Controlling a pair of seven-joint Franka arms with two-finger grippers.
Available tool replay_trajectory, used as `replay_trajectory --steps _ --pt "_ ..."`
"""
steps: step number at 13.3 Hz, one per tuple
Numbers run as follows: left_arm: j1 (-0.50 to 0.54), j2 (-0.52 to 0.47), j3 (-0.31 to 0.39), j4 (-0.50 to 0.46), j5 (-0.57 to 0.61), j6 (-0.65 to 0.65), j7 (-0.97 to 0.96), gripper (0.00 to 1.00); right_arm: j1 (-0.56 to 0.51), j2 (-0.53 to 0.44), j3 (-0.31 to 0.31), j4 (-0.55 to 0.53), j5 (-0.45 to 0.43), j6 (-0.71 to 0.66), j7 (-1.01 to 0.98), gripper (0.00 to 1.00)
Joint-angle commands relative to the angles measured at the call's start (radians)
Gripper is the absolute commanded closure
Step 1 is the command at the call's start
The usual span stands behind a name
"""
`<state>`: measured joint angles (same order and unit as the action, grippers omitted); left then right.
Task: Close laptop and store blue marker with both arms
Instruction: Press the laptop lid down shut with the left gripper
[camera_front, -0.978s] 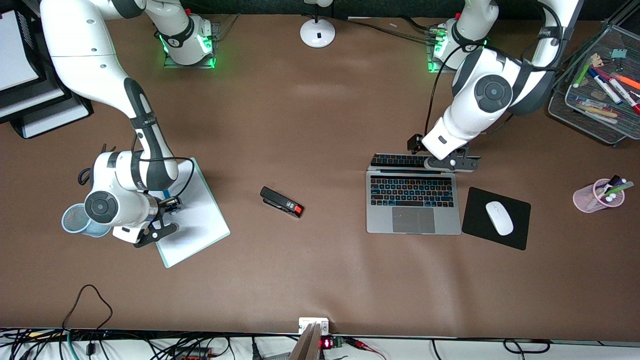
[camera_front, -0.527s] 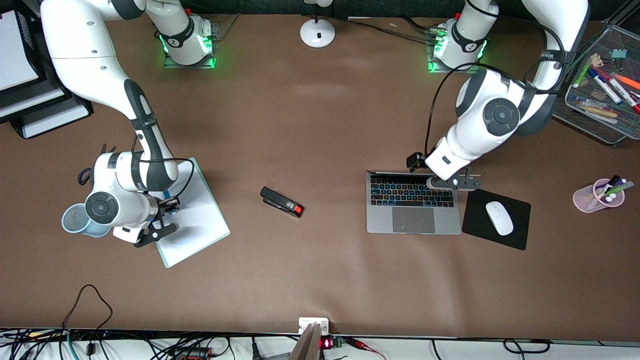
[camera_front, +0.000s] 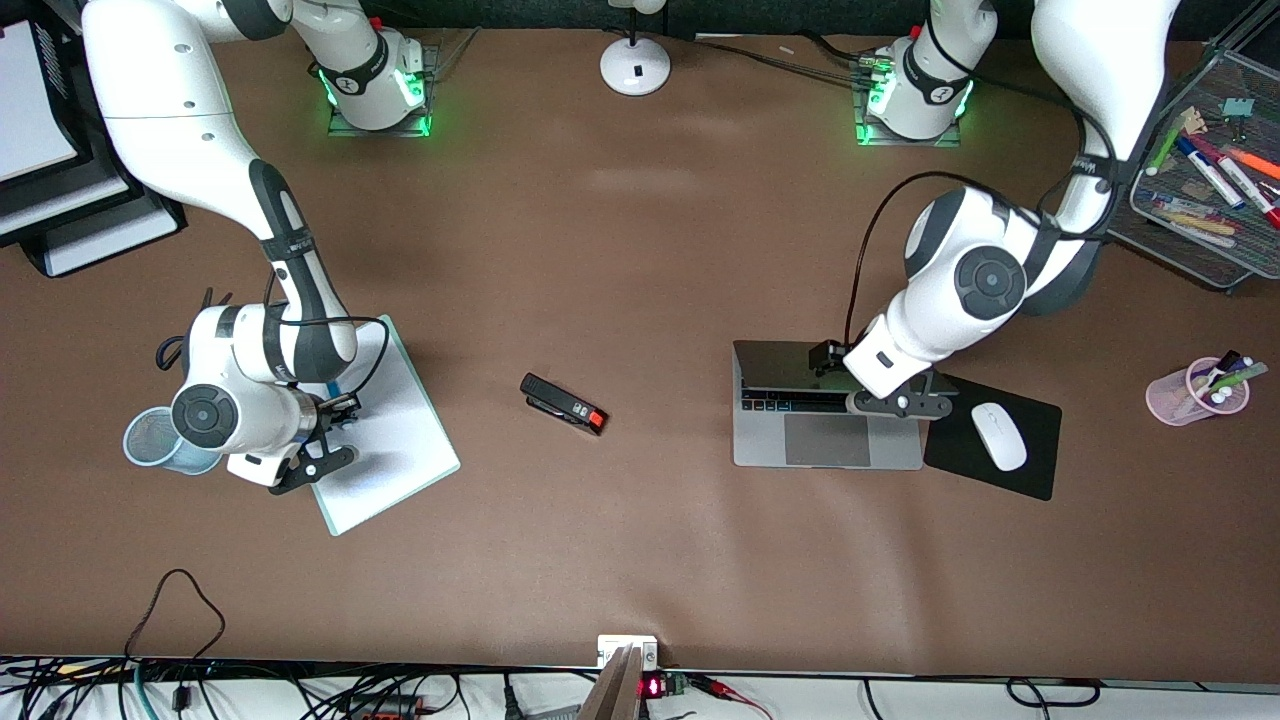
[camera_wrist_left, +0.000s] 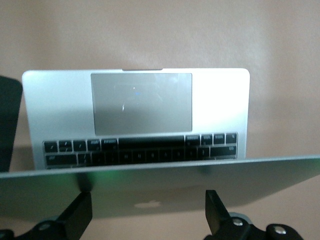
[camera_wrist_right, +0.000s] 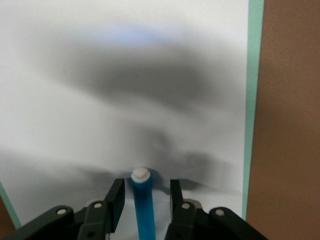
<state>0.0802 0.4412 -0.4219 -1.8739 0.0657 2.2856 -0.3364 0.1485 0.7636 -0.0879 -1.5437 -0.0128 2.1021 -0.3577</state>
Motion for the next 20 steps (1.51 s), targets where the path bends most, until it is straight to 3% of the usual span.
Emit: replay_trajectory --steps 1,5,13,15,20 --pt "0.000 0.072 0.014 0.039 0.023 0.072 -0.006 0.00 -0.004 0.006 0.005 -0.001 0.008 0.007 -0.017 0.62" --pt "-0.013 0.172 0.031 0.047 0.025 0.215 -0.001 0.00 -0.003 0.008 0.005 0.001 0.010 0.009 -0.010 0.73" --pt "-0.025 0.203 0.066 0.078 0.077 0.201 -0.004 0.00 -0.003 0.005 0.005 0.008 0.016 0.006 -0.009 0.88" --pt "-0.020 0.160 0.065 0.081 0.077 0.145 -0.004 0.00 -0.003 -0.006 0.004 0.014 0.016 0.001 -0.015 0.92" --pt "-0.008 -0.111 0.058 0.120 0.075 -0.139 -0.016 0.00 0.000 -0.079 0.004 0.065 0.016 -0.060 -0.017 0.95"
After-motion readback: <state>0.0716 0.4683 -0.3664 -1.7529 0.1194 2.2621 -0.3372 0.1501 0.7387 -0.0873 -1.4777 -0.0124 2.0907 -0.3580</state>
